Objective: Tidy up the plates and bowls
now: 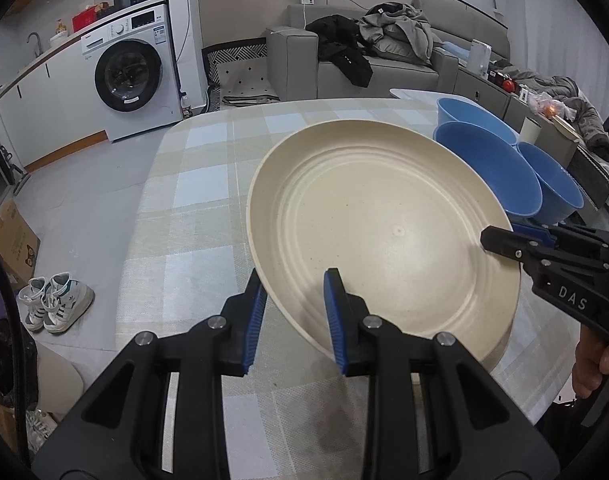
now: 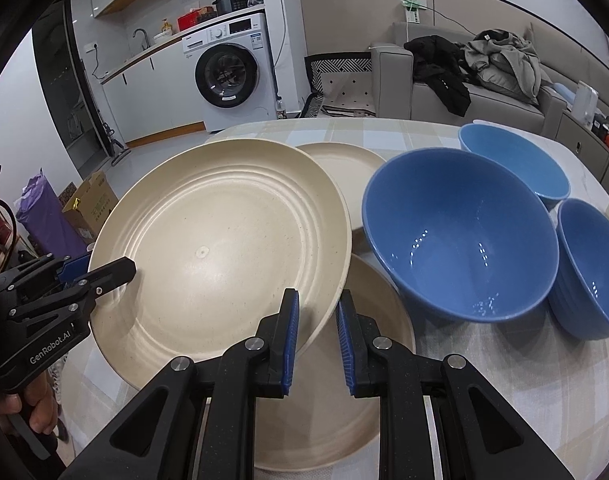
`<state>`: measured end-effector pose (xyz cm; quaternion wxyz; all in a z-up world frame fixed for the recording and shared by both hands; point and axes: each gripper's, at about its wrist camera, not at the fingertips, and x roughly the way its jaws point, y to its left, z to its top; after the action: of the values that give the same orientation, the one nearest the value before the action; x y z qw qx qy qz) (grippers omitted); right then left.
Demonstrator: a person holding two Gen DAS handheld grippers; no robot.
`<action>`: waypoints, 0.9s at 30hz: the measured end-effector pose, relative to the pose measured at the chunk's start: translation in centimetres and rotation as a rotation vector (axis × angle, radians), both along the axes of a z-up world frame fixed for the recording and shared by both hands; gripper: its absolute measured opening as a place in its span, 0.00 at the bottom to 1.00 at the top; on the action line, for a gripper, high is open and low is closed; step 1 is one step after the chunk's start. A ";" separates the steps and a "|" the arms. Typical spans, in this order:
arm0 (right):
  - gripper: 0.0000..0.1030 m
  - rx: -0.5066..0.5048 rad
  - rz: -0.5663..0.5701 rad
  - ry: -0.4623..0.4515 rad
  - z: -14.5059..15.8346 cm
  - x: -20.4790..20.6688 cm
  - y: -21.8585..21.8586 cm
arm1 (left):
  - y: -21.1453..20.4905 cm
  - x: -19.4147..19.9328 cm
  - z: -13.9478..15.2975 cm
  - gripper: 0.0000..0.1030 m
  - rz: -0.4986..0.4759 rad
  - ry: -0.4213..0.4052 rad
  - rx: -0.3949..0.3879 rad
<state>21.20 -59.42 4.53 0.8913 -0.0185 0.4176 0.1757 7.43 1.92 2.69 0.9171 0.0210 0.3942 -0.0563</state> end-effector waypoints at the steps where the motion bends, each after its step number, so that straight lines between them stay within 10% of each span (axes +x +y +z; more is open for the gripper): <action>1: 0.19 0.005 -0.007 0.003 0.0 -0.2 -0.3 | -0.1 0.0 -0.1 0.24 -0.004 0.000 0.005; 27: 0.20 -0.023 -0.027 0.069 -2.3 -1.7 -2.3 | -1.8 0.8 -2.6 0.27 -0.092 0.094 0.121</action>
<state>19.47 -61.68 2.21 0.8783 -0.0170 0.4504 0.1594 8.24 0.17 0.05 0.8911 0.0918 0.4380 -0.0754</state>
